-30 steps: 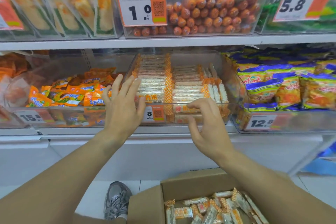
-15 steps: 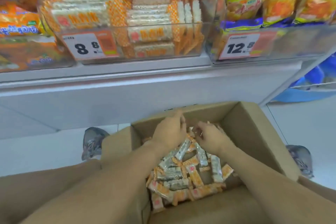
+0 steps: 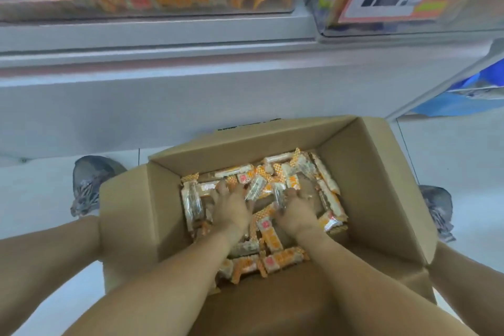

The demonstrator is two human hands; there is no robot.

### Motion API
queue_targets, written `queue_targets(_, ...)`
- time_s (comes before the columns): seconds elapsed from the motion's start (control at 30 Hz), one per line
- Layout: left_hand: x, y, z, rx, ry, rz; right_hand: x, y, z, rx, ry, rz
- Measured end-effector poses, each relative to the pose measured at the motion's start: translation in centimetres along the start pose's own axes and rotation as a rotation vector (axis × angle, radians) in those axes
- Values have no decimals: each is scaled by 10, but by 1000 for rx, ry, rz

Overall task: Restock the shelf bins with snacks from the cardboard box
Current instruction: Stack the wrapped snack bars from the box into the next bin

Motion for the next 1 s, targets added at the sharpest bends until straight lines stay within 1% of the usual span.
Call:
queue_targets(0.1, 6, -9, 7, -92, -46, -54, -2, -11, 10, 134, 18, 50)
queue_targets(0.2, 13, -11, 3, -212, -9, -121, -3, -25, 16, 252, 31, 107)
queue_targets(0.27, 12, -8, 1, -269, -13, -166, -4, -32, 22, 335, 14, 129)
queue_targets(0.37, 10, -12, -3, -320, -78, -276, -6, -38, 26, 437, -20, 131)
queue_targets(0.43, 11, -18, -5, -379, -136, -329, -9, -41, 16, 571, -42, 212)
queue_targets(0.5, 13, -18, -16, -430, -168, -319, -8, -43, 4, 750, -77, 329)
queue_targets(0.53, 12, -15, -23, -444, -182, -287, -8, -43, -3, 817, -107, 381)
queue_targets(0.6, 9, -7, -39, -472, -175, -183, -11, -48, -15, 911, -238, 418)
queue_targets(0.67, 1, 2, -62, -503, -144, -40, -22, -61, -32, 988, -370, 357)
queue_targets(0.7, -4, 4, -73, -525, -147, 27, -28, -67, -42, 972, -391, 294)
queue_targets(0.77, -13, 13, -101, -569, -206, 121, -37, -76, -68, 894, -356, 171)
queue_targets(0.8, -18, 16, -116, -577, -254, 148, -41, -80, -83, 850, -352, 115)
queue_targets(0.83, -22, 20, -130, -574, -305, 154, -44, -84, -98, 813, -387, 64)
queue_targets(0.9, -29, 22, -159, -570, -380, 148, -58, -95, -129, 708, -543, -27)
queue_targets(0.97, -37, 21, -185, -535, -421, 161, -74, -108, -162, 573, -639, -119)
queue_targets(1.0, -41, 22, -201, -507, -421, 183, -80, -114, -180, 516, -639, -160)
Point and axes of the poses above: each hand's wrist, its own x-axis towards the middle knuckle, its own z-axis out of the palm, y = z × x, the point moved 6 cm from there along x, towards the middle knuckle, and after that the axes turned 13 degrees about y, right-handed, at the moved point
